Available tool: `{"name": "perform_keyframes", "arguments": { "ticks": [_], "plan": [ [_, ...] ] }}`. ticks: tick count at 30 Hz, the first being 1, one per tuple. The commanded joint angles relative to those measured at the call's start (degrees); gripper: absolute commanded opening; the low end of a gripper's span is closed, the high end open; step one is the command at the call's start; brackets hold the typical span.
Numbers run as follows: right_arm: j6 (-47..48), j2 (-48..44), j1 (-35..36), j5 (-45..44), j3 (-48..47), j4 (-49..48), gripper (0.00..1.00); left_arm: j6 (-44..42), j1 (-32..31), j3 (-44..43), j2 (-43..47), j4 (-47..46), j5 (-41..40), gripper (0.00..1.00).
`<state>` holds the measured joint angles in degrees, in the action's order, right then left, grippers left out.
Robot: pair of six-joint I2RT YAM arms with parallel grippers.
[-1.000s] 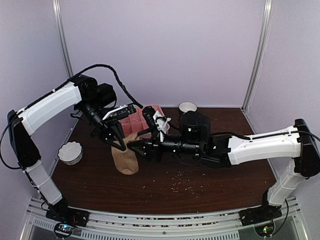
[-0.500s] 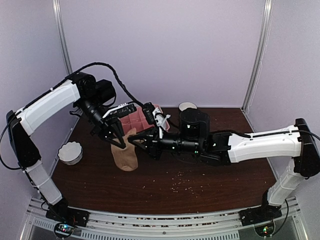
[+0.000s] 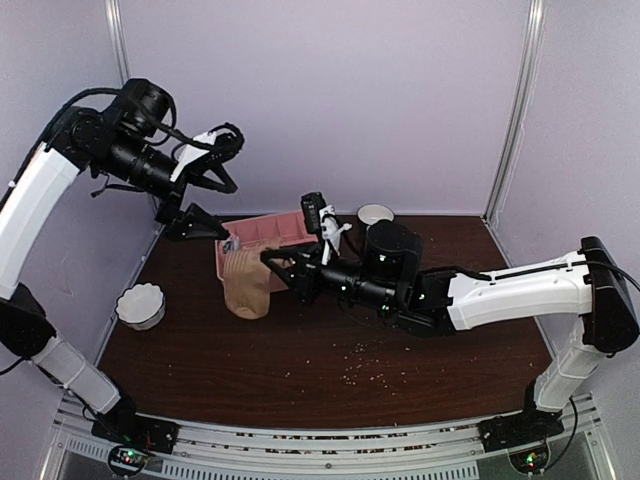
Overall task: Roll the socks
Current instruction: Pass from the left arm to the right
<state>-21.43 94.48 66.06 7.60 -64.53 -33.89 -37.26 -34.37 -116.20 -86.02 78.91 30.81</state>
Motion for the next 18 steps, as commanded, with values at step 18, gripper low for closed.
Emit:
{"name": "perform_keyframes", "arguments": {
  "ticks": [18],
  "plan": [
    [-3.1, 0.3, -0.3, 1.3, 0.1, -7.1, 0.00, -20.5, 1.3, 43.2, 27.7, -34.7, -39.8, 0.98]
  ]
}}
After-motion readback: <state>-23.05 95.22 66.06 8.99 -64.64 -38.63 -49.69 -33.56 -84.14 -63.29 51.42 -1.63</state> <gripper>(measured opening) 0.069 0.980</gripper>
